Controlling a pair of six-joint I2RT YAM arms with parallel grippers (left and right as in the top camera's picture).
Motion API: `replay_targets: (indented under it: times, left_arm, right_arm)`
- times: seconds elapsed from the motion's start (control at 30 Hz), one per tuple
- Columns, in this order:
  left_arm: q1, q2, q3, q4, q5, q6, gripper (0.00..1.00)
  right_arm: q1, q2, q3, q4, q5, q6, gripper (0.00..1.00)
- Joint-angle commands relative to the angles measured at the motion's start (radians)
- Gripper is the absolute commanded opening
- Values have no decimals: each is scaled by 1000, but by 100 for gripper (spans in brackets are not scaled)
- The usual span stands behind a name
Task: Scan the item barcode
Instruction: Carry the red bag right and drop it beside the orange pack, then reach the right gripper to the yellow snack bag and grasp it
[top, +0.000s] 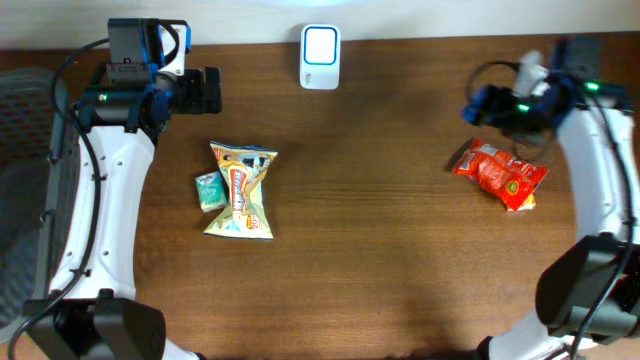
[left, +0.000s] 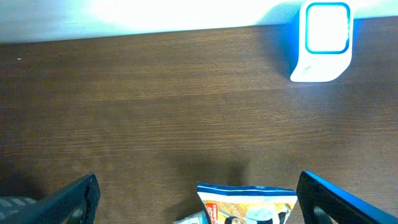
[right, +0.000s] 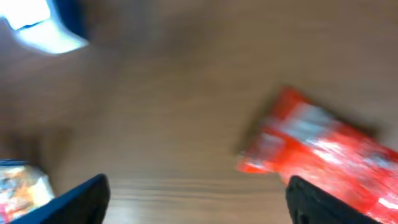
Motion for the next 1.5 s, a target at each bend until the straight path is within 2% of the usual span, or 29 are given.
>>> replay_targets:
  times: [0.0,0.2,0.3,0.47,0.73,0.9,0.97,1.2,1.27,1.3,1.33,1.43,1.47]
  left_arm:
    - [6,5,3,1,-6,16,99]
    - [6,5,3,1,-6,16,99]
    - [6,5,3,1,-6,16,99]
    - [6,5,3,1,-6,16,99]
    - [6,5,3,1,-6,16,99]
    - [6,5,3,1,-6,16,99]
    - [6,5,3,1,-6,16,99]
    - [6,5,3,1,-6,16,99]
    - [6,5,3,1,-6,16,99]
    - [6,5,3,1,-6,16,99]
    - [6,5,3,1,-6,16,99]
    - [6,5,3,1,-6,16,99]
    - [6,5,3,1,-6,16,99]
  right_arm:
    - [145,-1,2,46,-61,23,98]
    - [359,108,-8,126,-203,22,100]
    - [480,173,-8,193,-225,23,91]
    - [648,201,-8,302,-213,30,84]
    - [863,216,-8,434,154,177,78]
    - [942,283,-8,559,253,306,74]
    - [964,332,-8,615,265,335,70]
    - [981,407,-8,604,267,367,66]
    - [976,407,-7,560,267,365,54]
    - [967,401,-7,523,266,366,36]
    - [951,394,-5,479,248,365,22]
    - [865,379,10,418,51,292,4]
    - [842,377,14,404,-16,259,4]
